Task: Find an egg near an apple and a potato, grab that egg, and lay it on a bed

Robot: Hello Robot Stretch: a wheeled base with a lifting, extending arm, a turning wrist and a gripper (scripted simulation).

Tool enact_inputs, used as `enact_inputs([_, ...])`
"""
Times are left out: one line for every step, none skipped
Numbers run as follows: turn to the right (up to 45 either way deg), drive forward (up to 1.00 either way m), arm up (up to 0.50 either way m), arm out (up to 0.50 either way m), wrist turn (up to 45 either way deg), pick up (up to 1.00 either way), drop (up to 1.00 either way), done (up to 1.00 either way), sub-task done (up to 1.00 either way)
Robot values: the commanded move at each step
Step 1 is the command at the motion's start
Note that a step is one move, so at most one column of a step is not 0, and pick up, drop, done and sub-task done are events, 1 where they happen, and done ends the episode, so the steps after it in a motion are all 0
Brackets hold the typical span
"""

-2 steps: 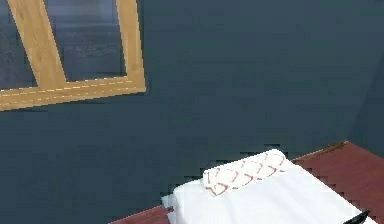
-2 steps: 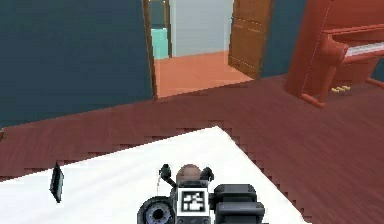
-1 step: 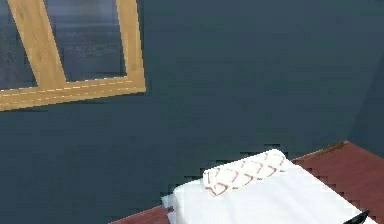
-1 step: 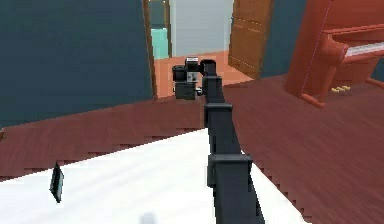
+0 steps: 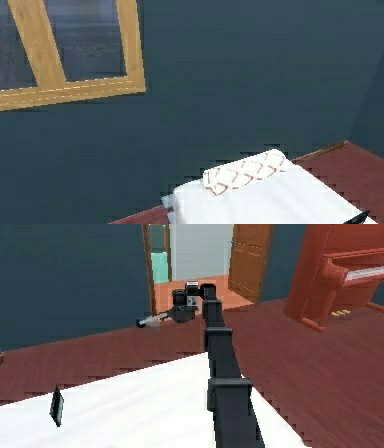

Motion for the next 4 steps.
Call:
enact_inputs([0.0,0.00,0.00,0.00,-45.0,0.00,0.00,0.00,0.00])
enact_inputs([0.0,0.00,0.00,0.00,-6.0,0.00,0.00,0.00,0.00])
enact_inputs([0.0,0.00,-0.40,0.00,0.0,0.00,0.00,0.00,0.00])
enact_inputs([0.0,0.00,-0.32,0.00,0.0,0.00,0.00,0.00,0.00])
